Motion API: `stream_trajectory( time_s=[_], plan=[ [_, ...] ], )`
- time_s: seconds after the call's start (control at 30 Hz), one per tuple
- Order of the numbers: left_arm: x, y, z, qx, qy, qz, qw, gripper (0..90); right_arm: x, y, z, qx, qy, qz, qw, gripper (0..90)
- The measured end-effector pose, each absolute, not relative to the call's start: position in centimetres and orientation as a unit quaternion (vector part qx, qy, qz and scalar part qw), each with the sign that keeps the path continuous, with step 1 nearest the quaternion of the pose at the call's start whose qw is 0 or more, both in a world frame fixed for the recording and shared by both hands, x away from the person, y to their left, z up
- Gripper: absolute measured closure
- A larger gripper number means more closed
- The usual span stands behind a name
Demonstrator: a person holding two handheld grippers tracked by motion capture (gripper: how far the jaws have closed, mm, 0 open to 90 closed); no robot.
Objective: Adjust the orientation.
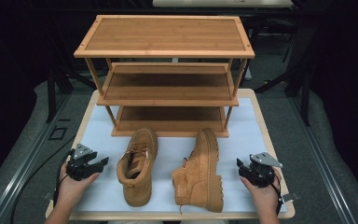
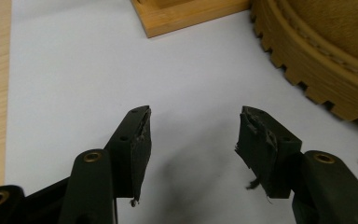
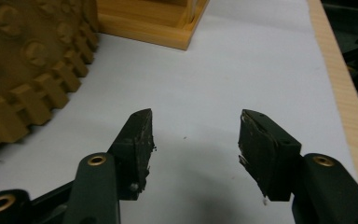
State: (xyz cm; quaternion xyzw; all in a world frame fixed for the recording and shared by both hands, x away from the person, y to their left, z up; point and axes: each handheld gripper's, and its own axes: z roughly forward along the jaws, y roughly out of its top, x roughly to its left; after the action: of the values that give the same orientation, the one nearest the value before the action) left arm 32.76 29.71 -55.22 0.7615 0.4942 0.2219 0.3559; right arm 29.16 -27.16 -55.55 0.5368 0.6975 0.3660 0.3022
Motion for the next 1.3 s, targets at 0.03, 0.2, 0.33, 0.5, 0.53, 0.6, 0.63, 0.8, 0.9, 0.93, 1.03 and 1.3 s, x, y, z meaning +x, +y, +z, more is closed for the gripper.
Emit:
stream_trajectory(
  time_s=[0.03, 0.2, 0.33, 0.5, 0.53, 0.6, 0.63, 0.8, 0.9, 0.93, 1.03, 1.3],
  plan=[
    [32.7, 29.8, -55.3, 0.754, 0.502, 0.216, 0.364, 44.2, 29.1, -27.3, -55.6, 0.541, 0.695, 0.371, 0.293, 44.0],
    [32.5, 30.4, -55.4, 0.726, 0.541, 0.17, 0.389, 48.8, 28.7, -27.3, -55.6, 0.55, 0.686, 0.398, 0.262, 55.3],
    [32.0, 30.6, -54.9, 0.73, 0.533, 0.172, 0.392, 49.1, 28.4, -26.6, -55.4, 0.54, 0.691, 0.39, 0.279, 55.2],
    [31.6, 30.9, -54.7, 0.714, 0.549, 0.157, 0.405, 47.1, 28.1, -26.6, -55.1, 0.56, 0.674, 0.406, 0.259, 58.2],
    [31.6, 30.9, -54.7, 0.713, 0.549, 0.153, 0.408, 47.1, 28.0, -26.6, -55.0, 0.56, 0.675, 0.404, 0.259, 58.2],
    [31.6, 30.9, -54.7, 0.713, 0.548, 0.154, 0.409, 47.3, 28.0, -26.6, -55.0, 0.561, 0.675, 0.401, 0.262, 58.2],
    [31.5, 30.8, -54.7, 0.713, 0.548, 0.155, 0.409, 47.4, 28.0, -26.6, -55.0, 0.562, 0.675, 0.399, 0.262, 58.4],
    [31.3, 30.2, -54.5, 0.713, 0.546, 0.138, 0.418, 48.4, 28.1, -27.0, -55.2, 0.573, 0.672, 0.399, 0.248, 59.5],
    [31.1, 29.6, -53.7, 0.721, 0.539, 0.13, 0.416, 49.2, 28.1, -27.1, -55.1, 0.573, 0.673, 0.398, 0.248, 59.5],
    [31.1, 29.4, -53.1, 0.722, 0.536, 0.123, 0.421, 49.3, 28.1, -27.1, -55.1, 0.573, 0.672, 0.398, 0.248, 59.5],
    [30.9, 28.8, -51.7, 0.731, 0.528, 0.115, 0.416, 49.1, 28.2, -27.1, -55.2, 0.573, 0.673, 0.399, 0.243, 59.4],
    [30.4, 27.9, -45.7, 0.761, 0.495, 0.095, 0.409, 54.5, 28.0, -26.4, -55.0, 0.563, 0.675, 0.408, 0.247, 58.4]
  ],
)
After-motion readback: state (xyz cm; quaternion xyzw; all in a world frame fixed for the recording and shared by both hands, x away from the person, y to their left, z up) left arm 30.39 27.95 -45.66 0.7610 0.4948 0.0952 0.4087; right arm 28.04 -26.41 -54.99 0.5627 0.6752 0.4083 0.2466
